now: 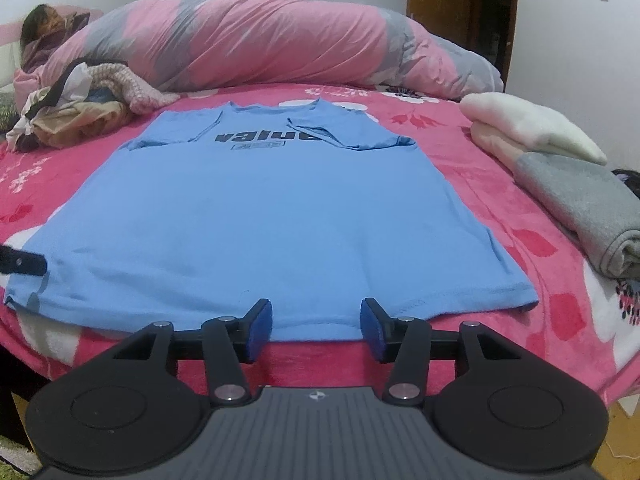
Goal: Fold clothes
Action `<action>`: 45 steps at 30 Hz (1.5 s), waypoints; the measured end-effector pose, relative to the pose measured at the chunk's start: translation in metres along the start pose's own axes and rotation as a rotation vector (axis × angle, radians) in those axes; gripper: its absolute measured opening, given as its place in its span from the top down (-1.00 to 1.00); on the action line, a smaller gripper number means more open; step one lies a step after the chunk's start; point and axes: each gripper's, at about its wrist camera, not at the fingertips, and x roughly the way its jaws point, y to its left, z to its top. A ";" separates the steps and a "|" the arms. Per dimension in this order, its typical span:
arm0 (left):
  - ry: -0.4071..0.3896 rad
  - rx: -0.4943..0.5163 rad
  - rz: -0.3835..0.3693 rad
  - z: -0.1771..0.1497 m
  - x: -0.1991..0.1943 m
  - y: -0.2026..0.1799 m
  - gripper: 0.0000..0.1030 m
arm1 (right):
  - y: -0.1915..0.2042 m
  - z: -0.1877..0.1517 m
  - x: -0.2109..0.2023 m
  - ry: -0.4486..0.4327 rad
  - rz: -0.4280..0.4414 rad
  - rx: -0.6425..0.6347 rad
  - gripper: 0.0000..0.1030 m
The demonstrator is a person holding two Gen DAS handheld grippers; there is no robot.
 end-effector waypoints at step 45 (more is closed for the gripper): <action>-0.065 0.055 -0.141 -0.039 -0.010 0.022 -0.03 | 0.001 0.014 -0.017 -0.035 0.286 0.291 -0.02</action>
